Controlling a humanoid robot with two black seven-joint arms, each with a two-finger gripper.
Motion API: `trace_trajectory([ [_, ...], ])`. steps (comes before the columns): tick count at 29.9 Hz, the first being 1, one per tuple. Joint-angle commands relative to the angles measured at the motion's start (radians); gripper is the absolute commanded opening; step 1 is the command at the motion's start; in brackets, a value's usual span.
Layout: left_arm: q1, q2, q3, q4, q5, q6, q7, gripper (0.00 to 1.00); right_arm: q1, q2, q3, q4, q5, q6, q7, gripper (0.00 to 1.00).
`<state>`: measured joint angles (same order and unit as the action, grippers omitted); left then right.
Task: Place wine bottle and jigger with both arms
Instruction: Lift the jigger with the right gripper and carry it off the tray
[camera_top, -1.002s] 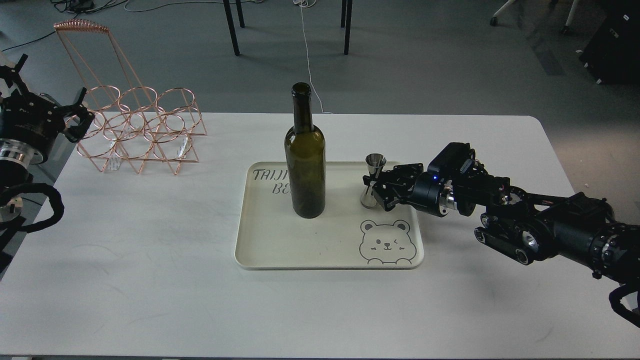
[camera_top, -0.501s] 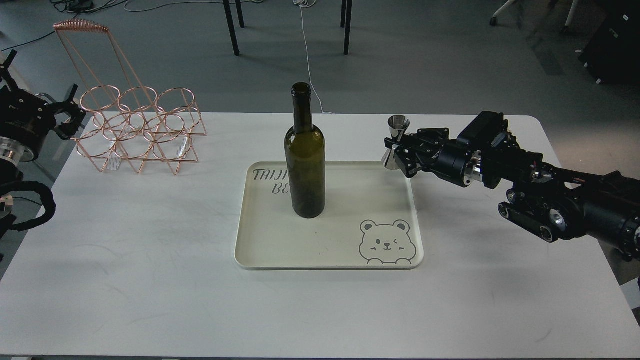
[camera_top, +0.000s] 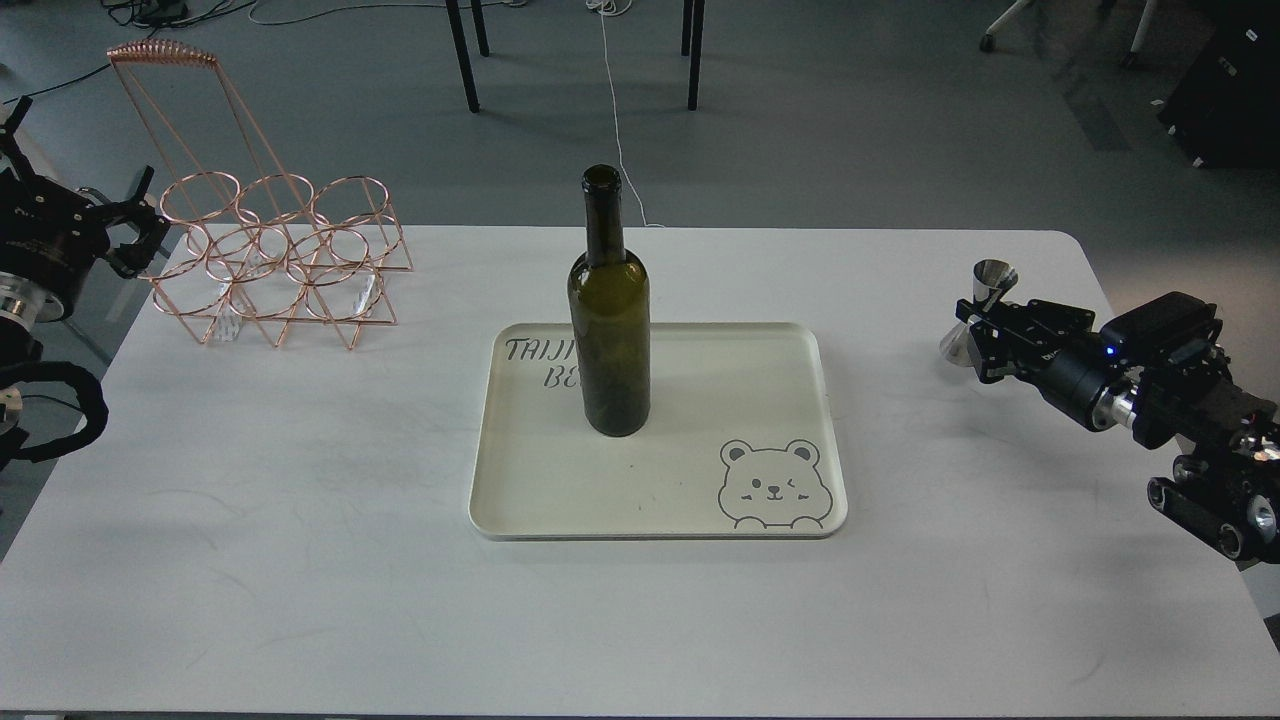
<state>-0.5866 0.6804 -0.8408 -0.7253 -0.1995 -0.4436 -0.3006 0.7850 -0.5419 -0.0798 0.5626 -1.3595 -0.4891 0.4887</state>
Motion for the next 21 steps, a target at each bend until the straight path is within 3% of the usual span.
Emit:
trace_trajectory([
  [1, -0.002, -0.002, 0.002, 0.0, 0.002, 0.0, 0.0, 0.98, -0.027, -0.004, -0.001, -0.003, 0.036, 0.0, 0.0, 0.11],
  [15, -0.007, -0.001, 0.002, 0.0, 0.002, 0.005, 0.0, 0.98, -0.043, 0.002, -0.001, -0.001, 0.037, 0.0, 0.0, 0.26],
  [21, -0.007, 0.001, 0.002, 0.0, 0.002, 0.005, 0.0, 0.98, -0.049, -0.004, -0.001, 0.008, 0.037, 0.0, 0.0, 0.43],
])
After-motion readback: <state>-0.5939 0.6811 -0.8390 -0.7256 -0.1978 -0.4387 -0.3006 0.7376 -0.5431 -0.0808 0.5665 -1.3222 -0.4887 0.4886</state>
